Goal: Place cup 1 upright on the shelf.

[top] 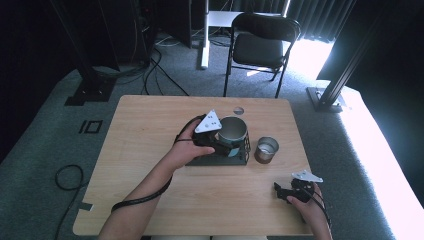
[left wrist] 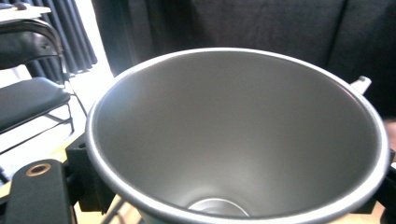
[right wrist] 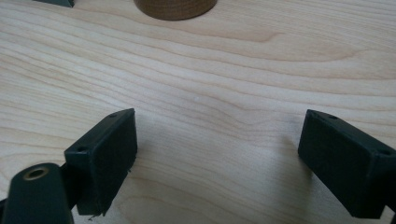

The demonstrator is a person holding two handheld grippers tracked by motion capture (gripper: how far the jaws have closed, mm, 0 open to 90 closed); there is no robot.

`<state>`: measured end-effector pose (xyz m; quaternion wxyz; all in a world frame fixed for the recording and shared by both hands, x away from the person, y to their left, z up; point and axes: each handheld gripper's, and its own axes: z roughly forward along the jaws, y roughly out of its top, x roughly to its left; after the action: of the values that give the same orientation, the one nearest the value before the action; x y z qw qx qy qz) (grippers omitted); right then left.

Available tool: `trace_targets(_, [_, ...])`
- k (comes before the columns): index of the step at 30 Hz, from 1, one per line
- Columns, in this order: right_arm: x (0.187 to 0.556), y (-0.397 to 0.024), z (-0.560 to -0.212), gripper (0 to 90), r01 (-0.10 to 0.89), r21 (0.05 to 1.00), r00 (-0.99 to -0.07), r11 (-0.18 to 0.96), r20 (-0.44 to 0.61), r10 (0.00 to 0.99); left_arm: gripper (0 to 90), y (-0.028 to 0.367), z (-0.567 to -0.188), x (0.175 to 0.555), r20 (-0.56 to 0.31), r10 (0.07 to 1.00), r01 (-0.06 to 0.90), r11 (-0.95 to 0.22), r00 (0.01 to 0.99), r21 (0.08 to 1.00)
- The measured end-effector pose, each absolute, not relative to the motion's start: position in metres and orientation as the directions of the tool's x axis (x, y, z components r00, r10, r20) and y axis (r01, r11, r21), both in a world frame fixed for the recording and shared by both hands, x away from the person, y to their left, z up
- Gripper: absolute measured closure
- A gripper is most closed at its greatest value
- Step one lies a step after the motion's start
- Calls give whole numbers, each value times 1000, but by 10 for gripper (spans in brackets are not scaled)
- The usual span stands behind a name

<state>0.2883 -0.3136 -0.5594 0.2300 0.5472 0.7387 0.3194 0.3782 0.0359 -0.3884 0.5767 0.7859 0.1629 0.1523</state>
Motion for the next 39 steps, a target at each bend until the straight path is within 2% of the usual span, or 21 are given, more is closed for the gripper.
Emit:
trace_targets(17, [288, -314, -559, 113, 662, 724, -295, 197, 10, 955, 144, 79, -390, 403, 33, 543, 113, -234, 839, 966])
trace_targets(31, [288, -314, -559, 113, 662, 723, -295, 196, 11, 955, 144, 105, -429, 431, -23, 617, 188, -205, 786, 961])
trace_targets(39, [288, -314, -559, 113, 662, 723, -295, 197, 11, 955, 145, 111, -448, 433, -41, 616, 214, -210, 787, 954])
